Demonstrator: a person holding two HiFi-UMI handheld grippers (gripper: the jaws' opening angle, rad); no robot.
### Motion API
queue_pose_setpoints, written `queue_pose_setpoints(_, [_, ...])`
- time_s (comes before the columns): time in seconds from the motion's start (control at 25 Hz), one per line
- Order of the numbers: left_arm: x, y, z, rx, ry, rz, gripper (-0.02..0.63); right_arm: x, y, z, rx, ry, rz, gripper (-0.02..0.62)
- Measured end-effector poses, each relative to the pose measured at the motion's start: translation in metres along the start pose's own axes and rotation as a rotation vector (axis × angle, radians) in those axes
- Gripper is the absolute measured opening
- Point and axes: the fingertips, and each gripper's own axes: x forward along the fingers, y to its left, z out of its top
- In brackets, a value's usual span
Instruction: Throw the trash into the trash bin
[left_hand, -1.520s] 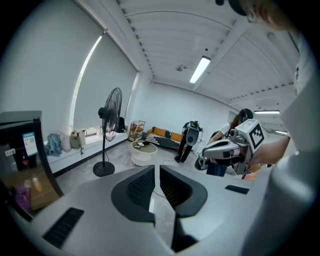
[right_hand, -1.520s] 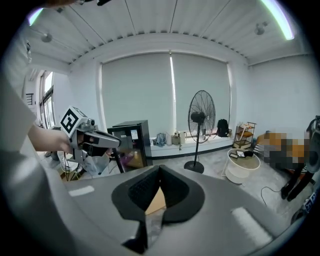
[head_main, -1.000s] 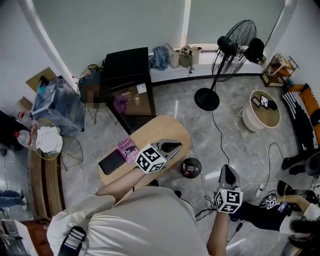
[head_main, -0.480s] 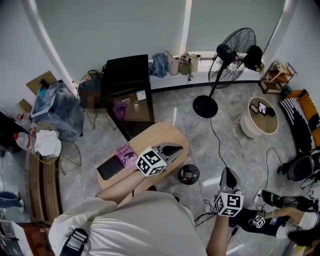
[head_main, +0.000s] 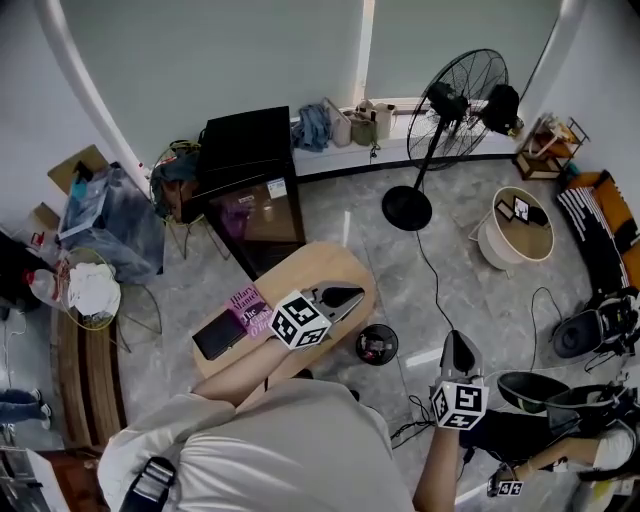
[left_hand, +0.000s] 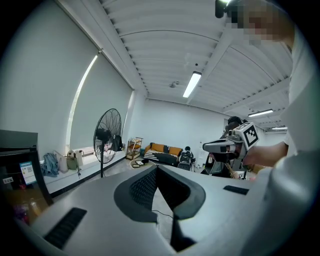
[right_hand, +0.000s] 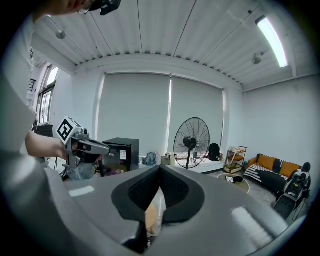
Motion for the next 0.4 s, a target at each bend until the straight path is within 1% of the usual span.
queue_pose_setpoints(0.4, [-0.0017, 0.0016, 0.0017, -0.015, -0.010, 0.000, 0.006, -0.0055, -0.0031, 0.0018, 0.000, -0.009, -0.007, 0.011])
